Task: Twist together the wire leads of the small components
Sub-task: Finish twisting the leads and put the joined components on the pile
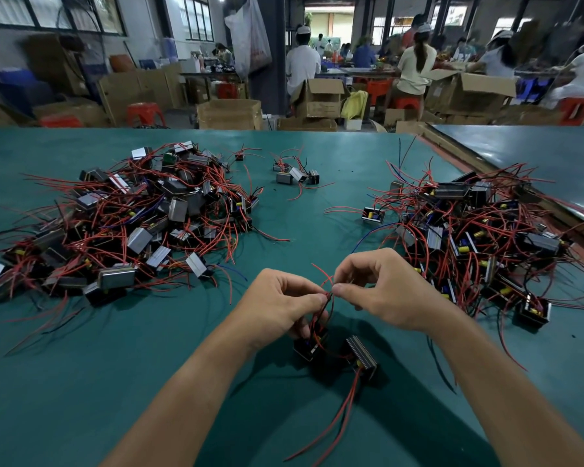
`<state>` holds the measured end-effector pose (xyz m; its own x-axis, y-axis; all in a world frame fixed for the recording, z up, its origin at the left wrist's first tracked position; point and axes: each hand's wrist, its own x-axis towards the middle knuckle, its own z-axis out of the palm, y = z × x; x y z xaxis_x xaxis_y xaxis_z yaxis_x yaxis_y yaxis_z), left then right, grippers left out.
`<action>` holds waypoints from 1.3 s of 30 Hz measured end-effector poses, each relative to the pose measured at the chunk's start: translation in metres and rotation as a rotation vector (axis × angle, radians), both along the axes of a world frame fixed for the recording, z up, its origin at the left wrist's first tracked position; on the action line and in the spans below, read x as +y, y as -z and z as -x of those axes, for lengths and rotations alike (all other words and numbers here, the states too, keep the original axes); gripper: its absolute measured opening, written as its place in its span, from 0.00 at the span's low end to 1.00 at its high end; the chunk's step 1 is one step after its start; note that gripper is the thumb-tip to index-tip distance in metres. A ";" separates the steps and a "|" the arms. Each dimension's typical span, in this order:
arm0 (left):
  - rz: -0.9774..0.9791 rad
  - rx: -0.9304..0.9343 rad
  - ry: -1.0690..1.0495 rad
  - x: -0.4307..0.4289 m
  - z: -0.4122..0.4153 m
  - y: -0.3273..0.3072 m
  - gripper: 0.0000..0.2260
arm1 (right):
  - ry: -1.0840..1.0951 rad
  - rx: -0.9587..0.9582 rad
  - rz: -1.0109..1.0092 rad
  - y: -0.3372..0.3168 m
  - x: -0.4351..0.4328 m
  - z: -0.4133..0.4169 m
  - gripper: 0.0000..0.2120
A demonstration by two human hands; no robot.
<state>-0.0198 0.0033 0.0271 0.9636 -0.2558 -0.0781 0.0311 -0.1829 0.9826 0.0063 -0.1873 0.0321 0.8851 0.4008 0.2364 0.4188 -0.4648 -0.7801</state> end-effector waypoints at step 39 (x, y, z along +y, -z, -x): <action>0.086 -0.070 0.036 0.017 0.002 -0.008 0.08 | 0.009 0.149 -0.143 -0.006 0.015 0.011 0.08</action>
<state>-0.0217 0.0199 0.0348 0.9560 -0.2931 0.0123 -0.0429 -0.0981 0.9943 -0.0051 -0.1723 0.0383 0.9182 0.3640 0.1565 0.2899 -0.3479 -0.8916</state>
